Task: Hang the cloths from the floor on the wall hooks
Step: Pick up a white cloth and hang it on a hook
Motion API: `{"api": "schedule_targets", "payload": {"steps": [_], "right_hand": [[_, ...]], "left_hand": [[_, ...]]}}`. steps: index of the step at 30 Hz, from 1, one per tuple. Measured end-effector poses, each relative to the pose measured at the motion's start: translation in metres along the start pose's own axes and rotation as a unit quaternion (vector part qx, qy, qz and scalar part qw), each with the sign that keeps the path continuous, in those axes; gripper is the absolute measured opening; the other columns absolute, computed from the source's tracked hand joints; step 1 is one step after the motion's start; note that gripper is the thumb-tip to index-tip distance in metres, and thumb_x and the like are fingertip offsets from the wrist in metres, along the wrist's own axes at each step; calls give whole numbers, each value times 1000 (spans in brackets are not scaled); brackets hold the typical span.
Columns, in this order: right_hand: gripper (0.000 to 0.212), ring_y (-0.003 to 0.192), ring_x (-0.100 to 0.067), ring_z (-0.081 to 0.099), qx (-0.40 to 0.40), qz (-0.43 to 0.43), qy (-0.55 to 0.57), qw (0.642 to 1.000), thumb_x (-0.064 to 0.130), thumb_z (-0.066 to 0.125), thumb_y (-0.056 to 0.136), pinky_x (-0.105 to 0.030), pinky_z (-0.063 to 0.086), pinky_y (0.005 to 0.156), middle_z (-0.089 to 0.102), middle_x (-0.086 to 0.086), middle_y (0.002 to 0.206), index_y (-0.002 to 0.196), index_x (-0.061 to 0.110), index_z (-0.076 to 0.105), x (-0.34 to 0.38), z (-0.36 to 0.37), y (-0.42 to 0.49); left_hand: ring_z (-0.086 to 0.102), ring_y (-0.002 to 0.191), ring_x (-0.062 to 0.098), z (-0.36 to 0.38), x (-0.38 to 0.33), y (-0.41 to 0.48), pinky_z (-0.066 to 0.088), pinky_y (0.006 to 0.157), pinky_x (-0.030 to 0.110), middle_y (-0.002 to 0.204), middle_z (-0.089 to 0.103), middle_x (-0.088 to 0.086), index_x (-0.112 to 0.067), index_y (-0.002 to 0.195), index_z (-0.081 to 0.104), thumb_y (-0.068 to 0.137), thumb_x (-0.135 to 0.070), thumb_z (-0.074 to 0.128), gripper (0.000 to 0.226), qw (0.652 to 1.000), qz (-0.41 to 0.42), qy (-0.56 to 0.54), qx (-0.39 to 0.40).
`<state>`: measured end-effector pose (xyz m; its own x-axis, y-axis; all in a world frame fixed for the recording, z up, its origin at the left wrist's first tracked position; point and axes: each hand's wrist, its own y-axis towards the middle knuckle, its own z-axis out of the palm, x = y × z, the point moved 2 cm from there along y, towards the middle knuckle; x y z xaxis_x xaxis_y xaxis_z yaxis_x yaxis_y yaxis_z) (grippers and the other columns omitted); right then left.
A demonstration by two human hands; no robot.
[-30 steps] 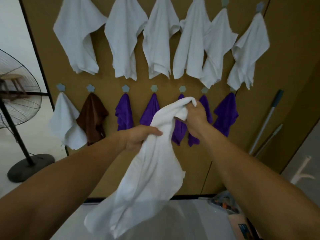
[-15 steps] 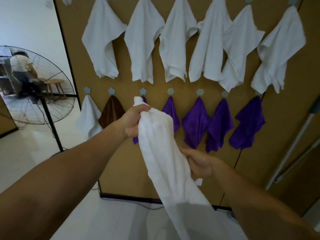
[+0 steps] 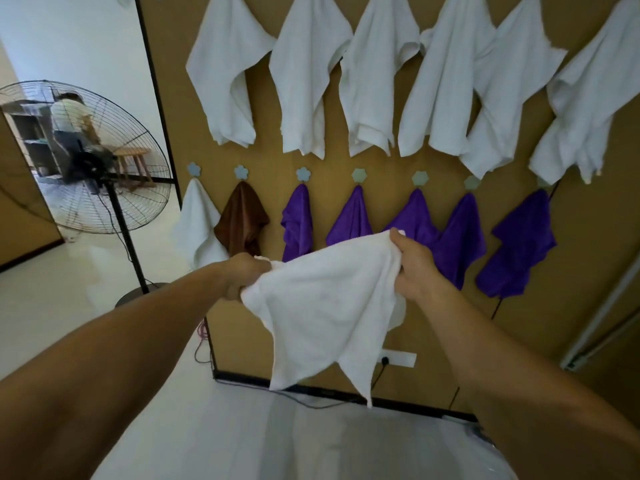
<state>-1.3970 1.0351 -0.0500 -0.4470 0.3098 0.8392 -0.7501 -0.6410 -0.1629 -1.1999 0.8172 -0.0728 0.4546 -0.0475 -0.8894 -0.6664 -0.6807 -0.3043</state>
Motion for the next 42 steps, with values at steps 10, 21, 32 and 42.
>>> {"api": "schedule_targets", "payload": {"steps": [10, 21, 32, 42], "right_hand": [[43, 88, -18, 68, 98, -32, -274, 956, -9, 54, 91, -29, 59, 66, 64, -14, 123, 130, 10, 54, 15, 10, -16], [28, 78, -23, 64, -121, -20, -363, 924, 30, 68, 89, -31, 52, 70, 68, -15, 97, 98, 4, 67, -29, -5, 5], [26, 93, -27, 65, -117, -36, -136, 983, 21, 59, 95, -41, 53, 83, 68, -14, 100, 105, -2, 64, 6, -6, 14], [35, 105, -27, 59, -118, -83, -243, 959, 24, 54, 98, -47, 48, 98, 62, -10, 116, 127, 6, 58, 0, -14, 24]], "left_hand": [[59, 93, 27, -43, -6, 7, 54, 83, 41, 107, 59, 15, 2, 110, 56, 73, 2, 72, 40, 982, 6, 184, 29], [60, 87, 27, -57, 13, 16, 44, 95, 54, 101, 62, 11, -10, 102, 55, 85, -17, 67, 22, 993, -82, -86, -20], [63, 74, 26, -59, 13, 31, 53, 58, 32, 88, 67, 14, -6, 97, 61, 82, -21, 72, 24, 987, -70, -140, -35], [56, 68, 21, -64, 15, 23, 44, 45, 28, 81, 56, 11, -2, 84, 53, 93, -15, 59, 16, 987, -54, 121, -90]]}}
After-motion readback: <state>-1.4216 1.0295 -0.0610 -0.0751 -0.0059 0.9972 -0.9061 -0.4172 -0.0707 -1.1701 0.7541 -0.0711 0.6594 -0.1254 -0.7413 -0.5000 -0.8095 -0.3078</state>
